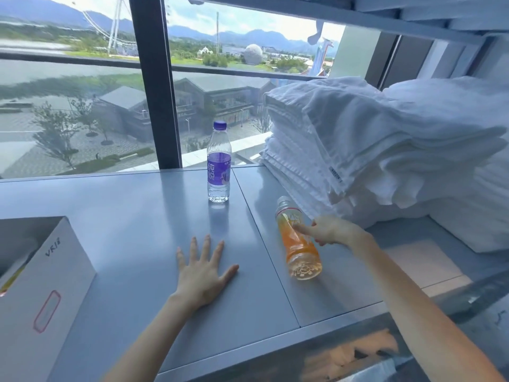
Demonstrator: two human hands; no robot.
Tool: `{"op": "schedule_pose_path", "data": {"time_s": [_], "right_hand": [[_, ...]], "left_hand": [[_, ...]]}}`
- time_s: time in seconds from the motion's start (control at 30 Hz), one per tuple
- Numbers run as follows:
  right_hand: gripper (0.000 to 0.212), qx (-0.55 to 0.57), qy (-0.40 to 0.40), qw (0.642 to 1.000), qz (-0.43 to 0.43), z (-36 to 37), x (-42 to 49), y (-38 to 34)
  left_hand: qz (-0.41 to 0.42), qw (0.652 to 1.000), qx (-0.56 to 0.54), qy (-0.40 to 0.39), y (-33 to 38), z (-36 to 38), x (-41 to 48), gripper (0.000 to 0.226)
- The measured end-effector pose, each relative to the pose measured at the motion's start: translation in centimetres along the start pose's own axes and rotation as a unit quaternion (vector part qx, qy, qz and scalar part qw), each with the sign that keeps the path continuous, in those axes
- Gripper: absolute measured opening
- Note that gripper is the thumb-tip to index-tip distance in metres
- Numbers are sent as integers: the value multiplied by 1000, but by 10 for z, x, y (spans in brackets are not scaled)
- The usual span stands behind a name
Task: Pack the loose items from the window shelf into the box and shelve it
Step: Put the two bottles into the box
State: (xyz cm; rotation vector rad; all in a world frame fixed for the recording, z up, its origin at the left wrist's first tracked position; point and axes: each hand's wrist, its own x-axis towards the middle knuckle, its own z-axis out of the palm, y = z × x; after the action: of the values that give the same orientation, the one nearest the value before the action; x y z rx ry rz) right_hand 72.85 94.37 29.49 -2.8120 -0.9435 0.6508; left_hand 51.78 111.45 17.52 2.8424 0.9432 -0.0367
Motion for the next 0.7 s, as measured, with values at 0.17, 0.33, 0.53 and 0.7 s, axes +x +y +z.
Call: {"op": "schedule_pose_path", "data": {"time_s": [0.17,0.33,0.53,0.7], "right_hand": [[49,120,48,992,13,5,30,-30],[70,287,8,958,1,32,35,-35],[39,382,58,911,-146,22,1,-65],[74,301,185,880,-317,-7,-42,-126]], "left_hand": [[-9,1000,0,-3,2,-2,-4,128],[0,1000,3,-27,1,-7,-6,127],[23,983,-115,-138,-6,-50,-13,80],[83,914,-392,-67,7,-118,-38,75]]}}
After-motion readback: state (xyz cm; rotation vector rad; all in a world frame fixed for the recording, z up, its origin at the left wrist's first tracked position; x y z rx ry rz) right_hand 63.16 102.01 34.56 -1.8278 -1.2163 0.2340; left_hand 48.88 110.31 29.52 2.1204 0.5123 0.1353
